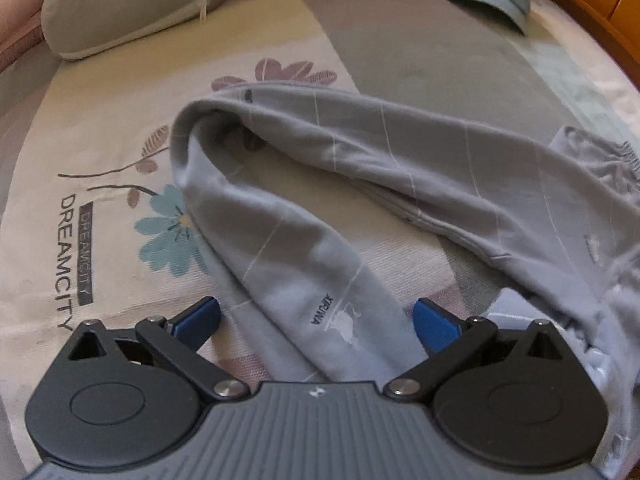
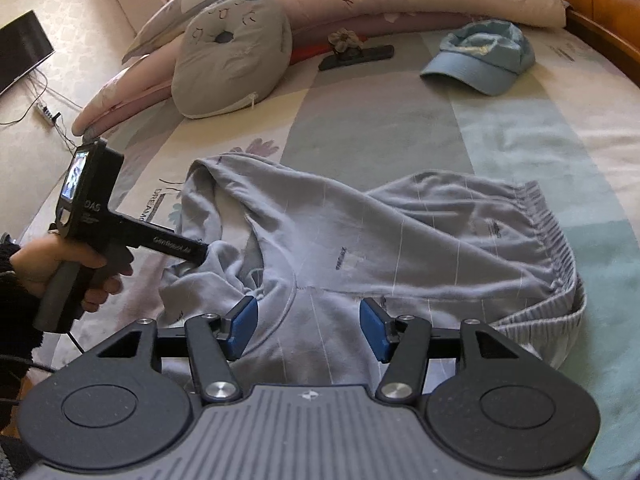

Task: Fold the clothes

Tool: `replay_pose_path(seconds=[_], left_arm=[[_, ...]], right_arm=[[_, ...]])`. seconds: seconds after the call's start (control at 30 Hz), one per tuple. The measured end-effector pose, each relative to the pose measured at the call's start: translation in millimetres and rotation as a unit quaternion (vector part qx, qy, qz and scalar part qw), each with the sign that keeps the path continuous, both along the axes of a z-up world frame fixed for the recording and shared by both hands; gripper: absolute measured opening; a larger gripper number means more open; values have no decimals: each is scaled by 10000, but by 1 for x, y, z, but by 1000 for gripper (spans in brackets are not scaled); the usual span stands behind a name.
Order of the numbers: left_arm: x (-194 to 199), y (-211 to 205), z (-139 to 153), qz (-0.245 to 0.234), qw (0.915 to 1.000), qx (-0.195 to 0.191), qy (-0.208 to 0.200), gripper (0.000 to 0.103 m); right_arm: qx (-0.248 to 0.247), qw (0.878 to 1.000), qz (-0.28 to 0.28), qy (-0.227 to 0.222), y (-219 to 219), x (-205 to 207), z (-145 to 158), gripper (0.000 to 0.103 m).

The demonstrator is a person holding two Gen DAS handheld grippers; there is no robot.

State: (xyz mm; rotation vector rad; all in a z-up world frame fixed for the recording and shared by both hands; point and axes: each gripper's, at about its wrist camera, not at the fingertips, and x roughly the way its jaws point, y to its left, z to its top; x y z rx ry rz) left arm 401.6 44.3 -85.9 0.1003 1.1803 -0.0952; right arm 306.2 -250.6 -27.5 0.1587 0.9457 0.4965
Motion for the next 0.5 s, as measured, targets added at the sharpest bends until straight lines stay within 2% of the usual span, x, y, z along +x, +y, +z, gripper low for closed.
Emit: replay_pose_path(seconds=[0.1, 0.27, 0.5], left_arm=[[-7, 2, 4, -148, 9992, 359, 4, 103], [-20, 32, 14, -113, 9945, 1039, 85, 103], [-20, 87, 19, 145, 9727, 2310, 195, 103]], right_arm=[[-53, 10000, -54, 6, 0, -1, -1, 62], [-34, 9998, -154, -77, -9, -2, 3, 62], [-40, 9995, -313, -53, -19, 0, 0, 62]])
